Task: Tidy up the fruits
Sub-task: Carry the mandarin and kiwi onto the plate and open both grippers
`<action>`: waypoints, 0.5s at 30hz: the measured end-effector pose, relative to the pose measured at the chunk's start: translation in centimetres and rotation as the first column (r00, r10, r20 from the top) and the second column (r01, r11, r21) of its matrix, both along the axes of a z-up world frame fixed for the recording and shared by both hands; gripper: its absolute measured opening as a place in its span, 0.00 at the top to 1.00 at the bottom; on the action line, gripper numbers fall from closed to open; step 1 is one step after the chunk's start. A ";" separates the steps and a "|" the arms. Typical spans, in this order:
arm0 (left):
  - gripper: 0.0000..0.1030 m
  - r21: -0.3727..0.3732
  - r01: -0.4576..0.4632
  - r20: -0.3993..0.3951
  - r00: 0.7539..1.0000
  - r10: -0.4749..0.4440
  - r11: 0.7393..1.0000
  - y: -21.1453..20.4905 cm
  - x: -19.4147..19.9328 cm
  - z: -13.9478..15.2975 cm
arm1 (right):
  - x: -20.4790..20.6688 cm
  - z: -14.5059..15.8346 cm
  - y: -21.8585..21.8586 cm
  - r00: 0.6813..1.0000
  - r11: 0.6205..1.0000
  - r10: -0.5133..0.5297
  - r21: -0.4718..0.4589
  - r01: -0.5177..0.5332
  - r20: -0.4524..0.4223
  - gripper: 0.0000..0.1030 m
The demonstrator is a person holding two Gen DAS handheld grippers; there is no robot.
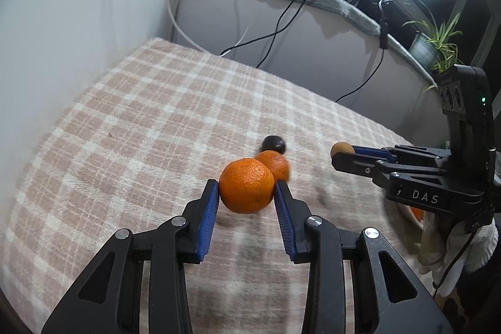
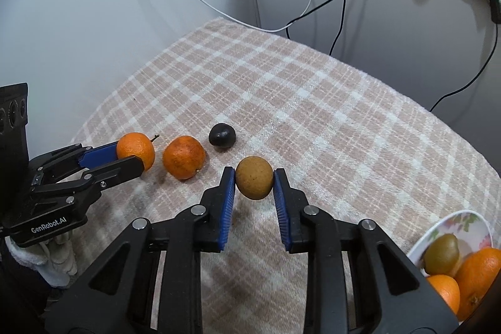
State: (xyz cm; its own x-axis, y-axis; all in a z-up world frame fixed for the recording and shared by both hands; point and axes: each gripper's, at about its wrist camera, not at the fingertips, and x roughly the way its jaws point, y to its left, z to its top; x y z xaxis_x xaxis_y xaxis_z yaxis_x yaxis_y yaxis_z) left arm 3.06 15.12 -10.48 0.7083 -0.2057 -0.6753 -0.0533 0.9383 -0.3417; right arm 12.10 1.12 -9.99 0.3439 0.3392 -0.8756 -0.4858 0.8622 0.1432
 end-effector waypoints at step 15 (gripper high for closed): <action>0.66 0.004 0.117 0.079 0.990 -0.117 0.993 -5.8 -0.8 3.6 | -3.9 5.2 -6.7 0.993 0.996 -0.079 0.056 0.074 0.089 0.75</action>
State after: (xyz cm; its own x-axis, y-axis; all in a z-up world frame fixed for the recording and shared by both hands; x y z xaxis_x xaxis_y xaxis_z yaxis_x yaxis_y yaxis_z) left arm 2.31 9.32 -6.90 0.7304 -0.2904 -0.6182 0.0841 0.9364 -0.3406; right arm 8.19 -5.55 -4.78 0.4481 0.3535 -0.8211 -0.4318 0.8899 0.1475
